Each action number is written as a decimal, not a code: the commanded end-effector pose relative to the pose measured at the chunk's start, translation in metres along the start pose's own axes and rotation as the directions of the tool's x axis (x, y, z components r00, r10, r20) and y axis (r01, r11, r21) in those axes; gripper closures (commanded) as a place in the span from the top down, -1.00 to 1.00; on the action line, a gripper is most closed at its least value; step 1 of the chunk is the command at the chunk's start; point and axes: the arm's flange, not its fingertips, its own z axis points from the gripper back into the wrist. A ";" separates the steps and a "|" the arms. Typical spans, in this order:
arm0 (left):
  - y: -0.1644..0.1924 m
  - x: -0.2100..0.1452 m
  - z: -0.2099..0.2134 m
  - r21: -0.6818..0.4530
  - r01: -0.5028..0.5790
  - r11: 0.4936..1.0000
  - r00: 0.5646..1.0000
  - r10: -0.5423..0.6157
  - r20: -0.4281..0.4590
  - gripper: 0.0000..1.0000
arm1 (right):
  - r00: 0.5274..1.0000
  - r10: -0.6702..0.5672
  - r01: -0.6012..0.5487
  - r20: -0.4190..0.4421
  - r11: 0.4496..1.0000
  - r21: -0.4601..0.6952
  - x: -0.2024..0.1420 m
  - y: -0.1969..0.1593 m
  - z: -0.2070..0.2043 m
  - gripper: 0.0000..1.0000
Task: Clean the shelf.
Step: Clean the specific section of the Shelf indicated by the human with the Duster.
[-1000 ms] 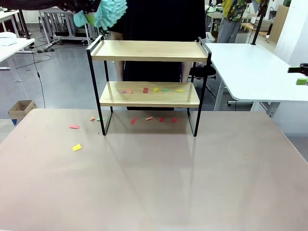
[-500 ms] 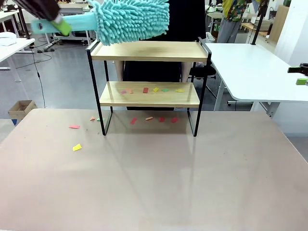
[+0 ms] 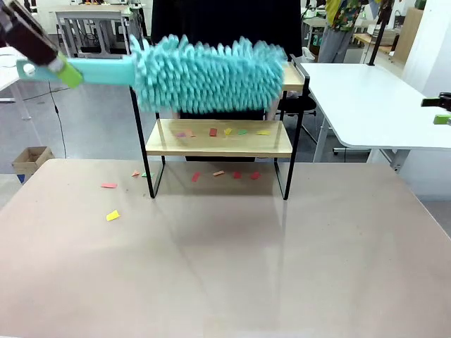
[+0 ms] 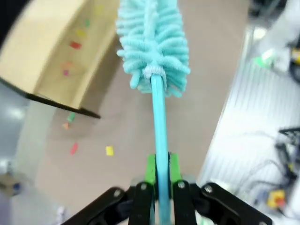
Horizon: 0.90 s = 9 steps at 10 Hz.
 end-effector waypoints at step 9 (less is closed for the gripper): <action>0.030 -0.112 0.010 -0.149 0.141 0.979 0.709 -0.205 -0.675 -0.74 | 1.000 0.008 -0.008 0.001 1.000 0.001 0.004 0.000 -0.001 1.00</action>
